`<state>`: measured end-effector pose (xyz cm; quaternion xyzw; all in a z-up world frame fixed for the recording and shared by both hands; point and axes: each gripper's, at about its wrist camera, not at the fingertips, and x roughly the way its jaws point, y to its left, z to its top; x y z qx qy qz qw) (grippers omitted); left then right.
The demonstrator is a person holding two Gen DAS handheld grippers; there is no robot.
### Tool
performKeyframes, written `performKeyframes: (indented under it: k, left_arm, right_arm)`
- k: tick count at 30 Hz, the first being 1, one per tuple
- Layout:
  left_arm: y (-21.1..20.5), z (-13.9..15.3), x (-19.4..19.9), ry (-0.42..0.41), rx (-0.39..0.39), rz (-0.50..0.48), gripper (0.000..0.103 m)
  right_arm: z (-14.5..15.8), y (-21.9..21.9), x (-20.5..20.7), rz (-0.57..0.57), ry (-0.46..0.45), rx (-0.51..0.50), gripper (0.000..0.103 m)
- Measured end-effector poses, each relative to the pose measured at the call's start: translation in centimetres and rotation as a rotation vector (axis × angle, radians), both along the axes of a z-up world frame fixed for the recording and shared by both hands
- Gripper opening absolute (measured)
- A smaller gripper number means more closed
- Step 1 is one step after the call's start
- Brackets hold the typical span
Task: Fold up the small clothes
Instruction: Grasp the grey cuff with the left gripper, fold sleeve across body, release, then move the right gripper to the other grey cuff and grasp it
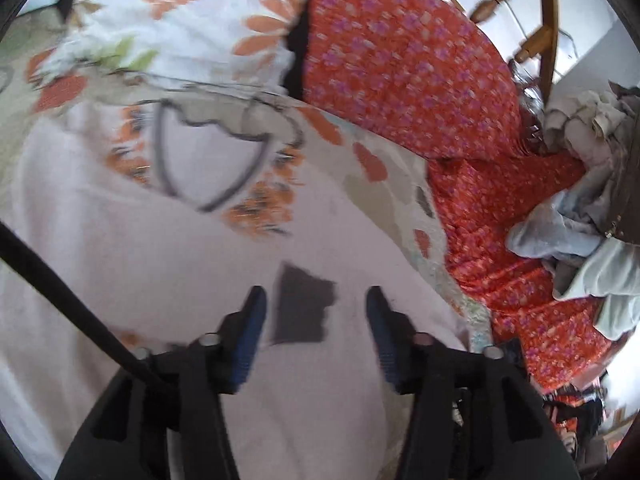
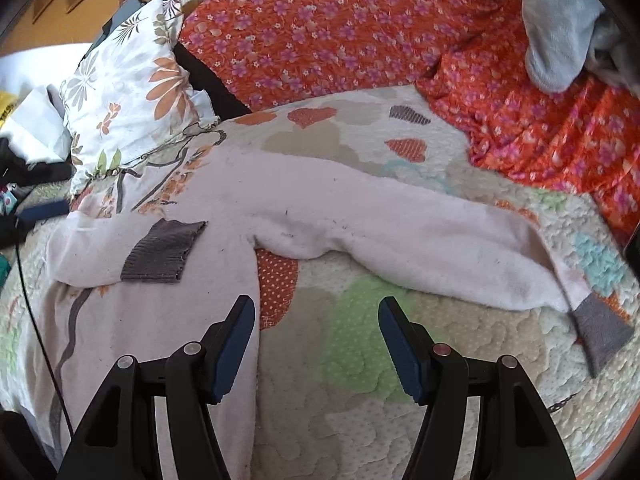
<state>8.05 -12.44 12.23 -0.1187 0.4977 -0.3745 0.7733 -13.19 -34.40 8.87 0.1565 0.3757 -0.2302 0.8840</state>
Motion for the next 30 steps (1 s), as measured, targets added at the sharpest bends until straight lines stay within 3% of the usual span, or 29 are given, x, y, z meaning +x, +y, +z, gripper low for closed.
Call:
performKeyframes:
  k: [4,8,11,17,21,25,28,30]
  left_arm:
    - [6.5,-1.4,-0.5,-0.04,0.087,0.169,0.06]
    - [12.2,-3.2,-1.7,-0.154,0.209,0.314,0.06]
    - [15.4,-5.2,-2.5,-0.186,0.266,0.399,0.06]
    - [18.1,-8.7,-3.3,-0.104,0.244,0.429,0.061]
    - [18.0,-8.3,-3.9,-0.126,0.223,0.416,0.077]
    - [17.3,-8.6,-4.3,-0.132,0.244,0.418,0.077]
    - [16.9,-8.5,-4.5,-0.144,0.257,0.41,0.08]
    - [16.7,-8.6,-4.5,-0.145,0.26,0.41,0.082]
  right_arm:
    - [-0.5,0.5,0.4,0.036,0.002,0.043,0.069]
    - [-1.0,2.3,0.8,0.074,0.024,0.008,0.069]
    - [-1.3,3.8,0.9,0.099,0.043,-0.026,0.069]
    - [-1.4,2.1,-0.2,0.003,0.034,0.059,0.069]
    - [0.6,-2.9,-3.3,-0.161,-0.025,0.171,0.069]
    - [2.0,-8.0,-8.0,-0.308,-0.062,0.288,0.069]
    - [3.4,-11.3,-11.1,-0.364,-0.007,0.245,0.069]
    - [3.8,-12.8,-12.3,-0.366,0.077,0.185,0.069]
